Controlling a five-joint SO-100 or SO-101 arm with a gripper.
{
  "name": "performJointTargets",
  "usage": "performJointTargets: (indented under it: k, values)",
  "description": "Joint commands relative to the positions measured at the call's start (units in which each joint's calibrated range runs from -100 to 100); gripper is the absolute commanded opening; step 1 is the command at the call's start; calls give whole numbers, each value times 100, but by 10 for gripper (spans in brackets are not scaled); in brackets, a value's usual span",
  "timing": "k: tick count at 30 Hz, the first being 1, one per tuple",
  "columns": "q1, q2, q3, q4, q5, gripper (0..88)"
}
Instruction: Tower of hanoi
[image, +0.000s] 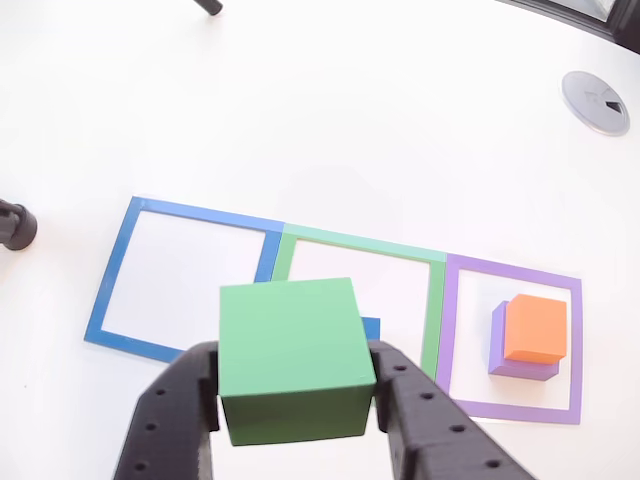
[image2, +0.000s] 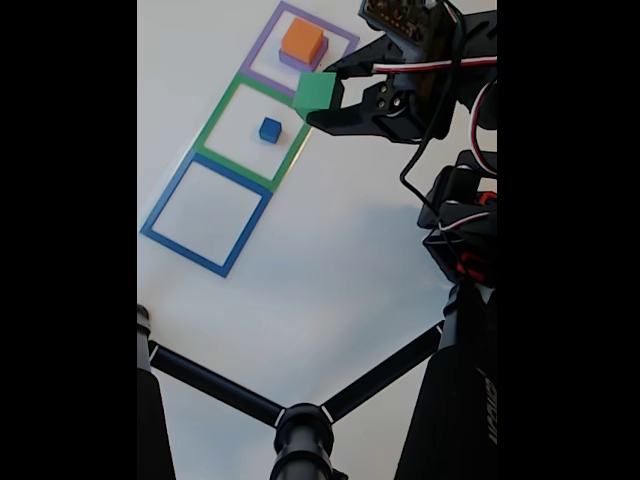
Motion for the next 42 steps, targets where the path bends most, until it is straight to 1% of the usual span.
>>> performJointTargets:
  k: [1,12,18,22,24,27,31,33,38,42]
  values:
    - [-413,-114,-263,139,0,66]
    - [-1630,-50,64,212,0,66]
    - [-1928,23,410,284,0,66]
    - [-1861,112,1183,-161,0,64]
    - [-1765,168,1801,-752,0,65]
    - [-1630,233,3001,-2145,0,67]
    - [-1535,540,4710,-4703,0,69]
    - [-1563,871,5283,-5894,0,70]
    - [-1755,1953,5846,-7999,0,71]
    - [-1774,3204,5992,-9756,0,71]
